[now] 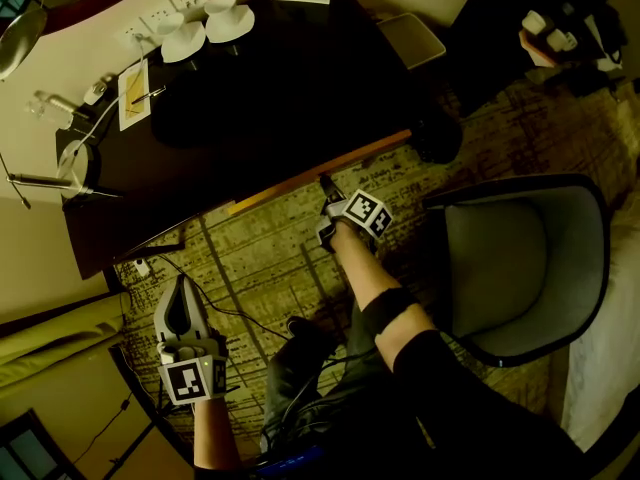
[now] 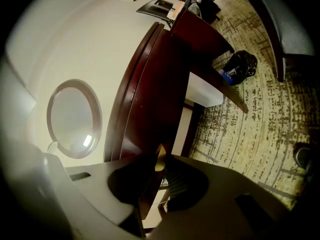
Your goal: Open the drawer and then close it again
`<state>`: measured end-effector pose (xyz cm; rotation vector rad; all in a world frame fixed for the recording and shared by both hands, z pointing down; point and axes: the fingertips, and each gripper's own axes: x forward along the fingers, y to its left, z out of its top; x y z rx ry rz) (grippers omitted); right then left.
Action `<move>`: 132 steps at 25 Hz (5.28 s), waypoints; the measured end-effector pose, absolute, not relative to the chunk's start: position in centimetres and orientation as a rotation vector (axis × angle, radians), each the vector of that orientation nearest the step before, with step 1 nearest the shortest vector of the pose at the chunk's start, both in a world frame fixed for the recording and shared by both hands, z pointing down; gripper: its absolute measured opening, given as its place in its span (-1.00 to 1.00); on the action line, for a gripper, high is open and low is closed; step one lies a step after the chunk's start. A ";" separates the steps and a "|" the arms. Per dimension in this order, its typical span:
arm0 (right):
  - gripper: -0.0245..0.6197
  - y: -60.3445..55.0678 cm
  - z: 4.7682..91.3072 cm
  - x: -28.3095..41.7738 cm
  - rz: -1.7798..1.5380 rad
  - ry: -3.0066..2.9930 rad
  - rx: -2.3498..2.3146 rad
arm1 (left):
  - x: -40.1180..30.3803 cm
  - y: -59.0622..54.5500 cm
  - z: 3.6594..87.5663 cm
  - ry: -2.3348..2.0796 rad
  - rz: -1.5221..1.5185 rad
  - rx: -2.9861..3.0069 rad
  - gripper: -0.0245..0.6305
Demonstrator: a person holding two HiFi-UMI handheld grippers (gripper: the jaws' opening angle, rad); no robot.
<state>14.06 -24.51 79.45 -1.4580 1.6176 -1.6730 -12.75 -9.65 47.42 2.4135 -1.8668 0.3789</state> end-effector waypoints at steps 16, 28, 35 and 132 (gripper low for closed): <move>-0.65 -9.2 79.7 17.6 -1.792 1.541 -1.602 | -11.9 -8.8 43.1 -1.790 0.353 2.458 -0.93; -0.63 -4.3 79.8 18.7 -1.821 1.498 -1.675 | -11.1 -8.3 41.4 -1.738 0.348 2.516 -0.93; -0.58 -3.1 77.6 19.2 -1.808 1.690 -1.842 | -11.5 -7.4 40.5 -1.725 0.356 2.523 -0.93; -0.92 -3.5 34.7 -11.6 -0.226 3.182 -1.123 | -24.5 0.6 37.8 -1.821 0.520 2.398 -0.80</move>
